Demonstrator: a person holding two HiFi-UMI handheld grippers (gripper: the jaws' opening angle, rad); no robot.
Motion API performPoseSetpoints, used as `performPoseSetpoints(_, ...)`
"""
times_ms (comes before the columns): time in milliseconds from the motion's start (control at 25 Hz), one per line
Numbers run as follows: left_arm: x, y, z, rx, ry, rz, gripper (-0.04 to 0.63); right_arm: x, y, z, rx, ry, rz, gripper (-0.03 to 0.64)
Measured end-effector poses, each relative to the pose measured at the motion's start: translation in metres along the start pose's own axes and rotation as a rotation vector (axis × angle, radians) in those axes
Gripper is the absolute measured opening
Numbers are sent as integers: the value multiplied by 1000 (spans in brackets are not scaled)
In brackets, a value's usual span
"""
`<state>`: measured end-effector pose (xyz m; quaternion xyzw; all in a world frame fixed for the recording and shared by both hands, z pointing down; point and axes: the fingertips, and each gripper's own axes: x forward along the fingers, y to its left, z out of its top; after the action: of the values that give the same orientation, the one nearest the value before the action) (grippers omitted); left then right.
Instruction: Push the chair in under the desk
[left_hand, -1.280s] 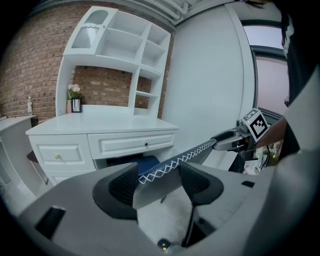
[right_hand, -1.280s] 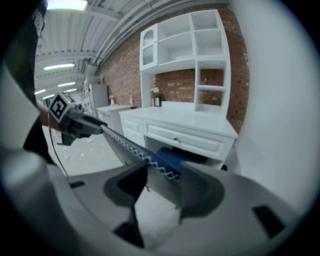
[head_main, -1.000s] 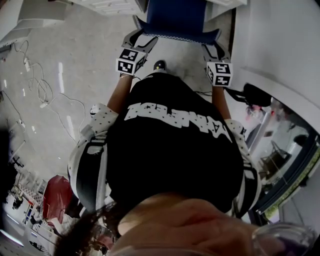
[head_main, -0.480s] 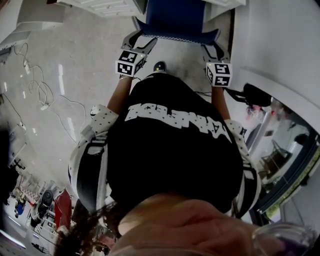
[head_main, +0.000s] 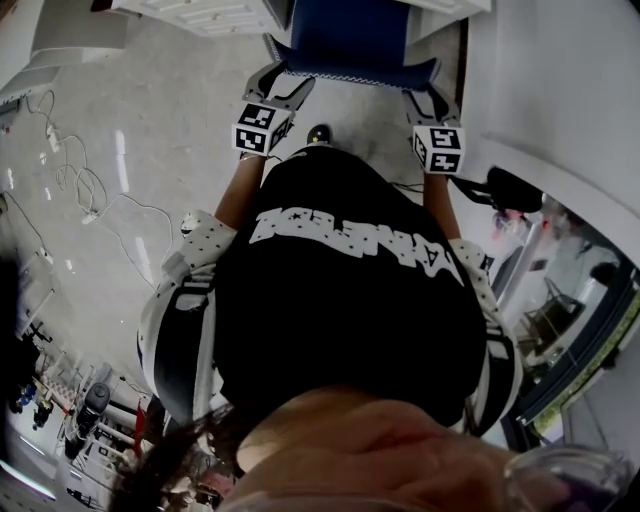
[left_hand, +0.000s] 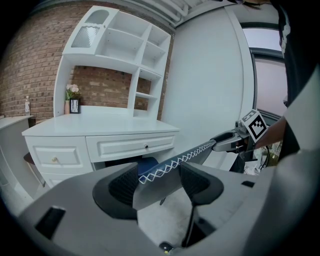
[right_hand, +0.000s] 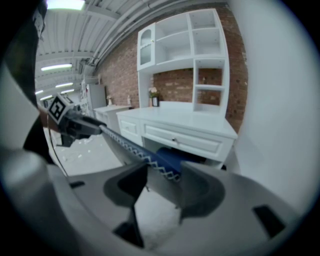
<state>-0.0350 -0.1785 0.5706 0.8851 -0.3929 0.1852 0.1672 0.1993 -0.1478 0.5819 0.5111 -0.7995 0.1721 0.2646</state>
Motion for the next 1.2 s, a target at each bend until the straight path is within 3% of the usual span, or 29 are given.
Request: performPoseSetpoints(1200,21,-4,17,1,-9,-28,293,3,-24,10,21,-21,-49,207)
